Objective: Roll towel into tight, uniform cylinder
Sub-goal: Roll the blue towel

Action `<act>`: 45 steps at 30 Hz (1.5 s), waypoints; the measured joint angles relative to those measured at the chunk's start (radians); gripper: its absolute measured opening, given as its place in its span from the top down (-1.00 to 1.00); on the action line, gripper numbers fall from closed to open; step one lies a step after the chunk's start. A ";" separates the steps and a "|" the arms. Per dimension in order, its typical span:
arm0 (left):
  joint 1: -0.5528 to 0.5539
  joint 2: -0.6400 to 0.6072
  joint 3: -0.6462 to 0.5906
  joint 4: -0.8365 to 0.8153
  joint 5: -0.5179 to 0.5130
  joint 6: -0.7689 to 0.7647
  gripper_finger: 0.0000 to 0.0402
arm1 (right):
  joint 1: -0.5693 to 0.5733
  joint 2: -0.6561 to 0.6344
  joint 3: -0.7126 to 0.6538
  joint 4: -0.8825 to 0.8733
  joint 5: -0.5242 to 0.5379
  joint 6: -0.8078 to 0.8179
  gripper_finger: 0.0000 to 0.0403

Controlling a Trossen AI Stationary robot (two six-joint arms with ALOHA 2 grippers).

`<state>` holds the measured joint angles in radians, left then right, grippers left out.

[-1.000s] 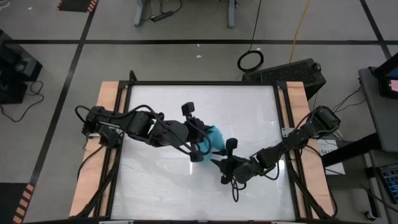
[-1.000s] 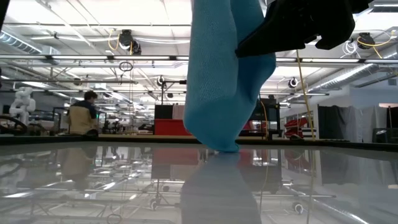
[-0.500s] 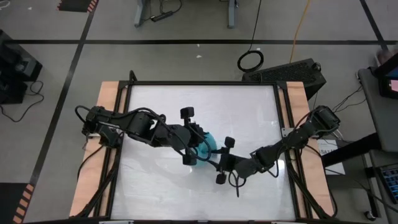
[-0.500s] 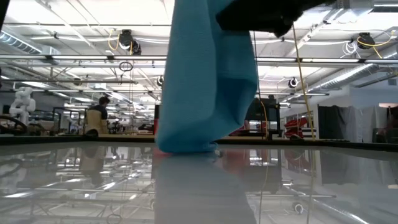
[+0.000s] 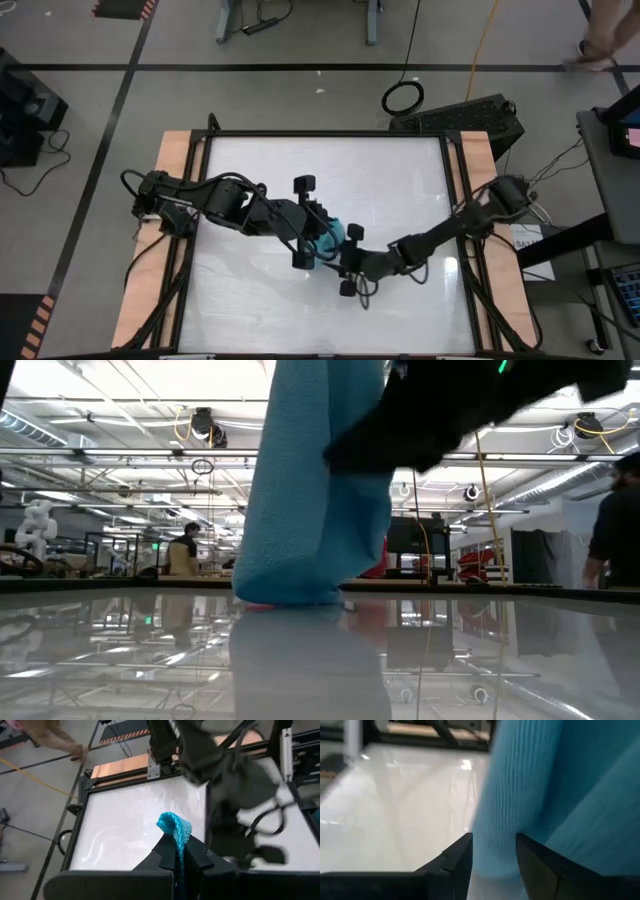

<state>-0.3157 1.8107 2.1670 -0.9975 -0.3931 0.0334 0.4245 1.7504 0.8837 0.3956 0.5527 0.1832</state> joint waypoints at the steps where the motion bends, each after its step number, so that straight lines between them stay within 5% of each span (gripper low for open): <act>1: 0.000 0.000 0.000 0.001 0.001 0.000 0.97 | -0.012 0.021 0.000 0.007 0.001 0.012 0.30; 12: 0.000 0.000 0.000 0.001 0.004 -0.001 0.97 | -0.058 0.129 0.000 0.205 -0.004 -0.033 0.34; 18: 0.000 0.000 0.000 0.001 -0.001 -0.001 0.97 | -0.058 0.127 0.000 0.208 -0.004 -0.075 0.90; 24: 0.000 -0.003 0.000 -0.066 -0.059 -0.001 0.97 | -0.013 0.098 0.023 0.142 -0.030 -0.098 0.99; 34: 0.025 -0.019 0.000 -0.355 -0.233 -0.194 0.97 | 0.234 -0.206 0.274 -0.611 -0.082 -0.047 1.00; 40: 0.091 -0.019 -0.030 -0.393 -0.303 -0.340 0.97 | 0.297 -0.288 0.524 -1.165 0.100 0.019 1.00; 45: 0.189 -0.018 -0.055 -0.341 -0.417 -0.342 0.97 | 0.199 -0.311 0.644 -1.497 0.238 -0.033 1.00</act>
<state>-0.1266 1.7926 2.1116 -1.3380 -0.8097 -0.3089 0.6235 1.4398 1.5276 -1.1015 0.7905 0.1507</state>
